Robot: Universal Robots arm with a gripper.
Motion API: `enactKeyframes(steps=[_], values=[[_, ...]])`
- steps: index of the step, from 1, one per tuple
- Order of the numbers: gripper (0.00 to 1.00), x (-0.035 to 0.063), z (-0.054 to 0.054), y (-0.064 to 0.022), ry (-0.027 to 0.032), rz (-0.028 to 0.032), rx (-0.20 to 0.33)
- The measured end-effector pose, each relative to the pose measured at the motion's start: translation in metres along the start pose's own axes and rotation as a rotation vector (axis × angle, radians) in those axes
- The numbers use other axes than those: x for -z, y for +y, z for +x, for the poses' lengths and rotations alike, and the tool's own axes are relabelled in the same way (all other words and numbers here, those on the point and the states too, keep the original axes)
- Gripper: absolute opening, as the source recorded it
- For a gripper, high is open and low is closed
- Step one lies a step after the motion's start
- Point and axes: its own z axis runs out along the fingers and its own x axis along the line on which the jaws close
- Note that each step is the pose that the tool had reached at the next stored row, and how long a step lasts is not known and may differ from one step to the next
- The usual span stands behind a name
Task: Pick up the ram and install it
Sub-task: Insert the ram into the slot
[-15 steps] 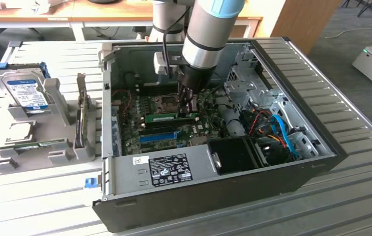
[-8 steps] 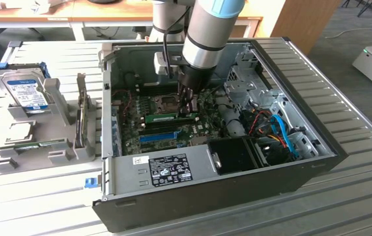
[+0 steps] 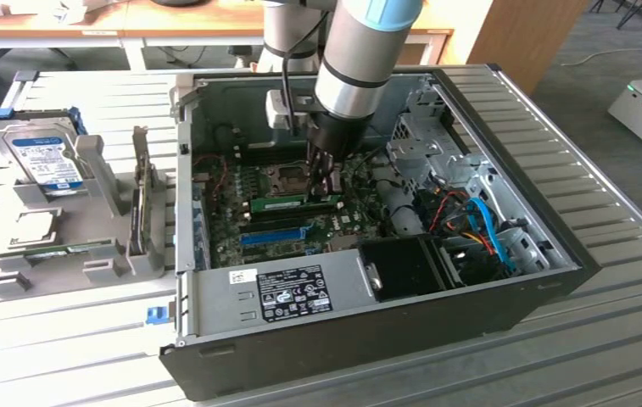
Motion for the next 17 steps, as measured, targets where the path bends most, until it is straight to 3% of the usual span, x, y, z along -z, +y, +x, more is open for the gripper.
enactKeyframes(steps=[17], values=[[0.13,-0.0028,0.0003,-0.0003,0.0002,-0.0001,0.000]])
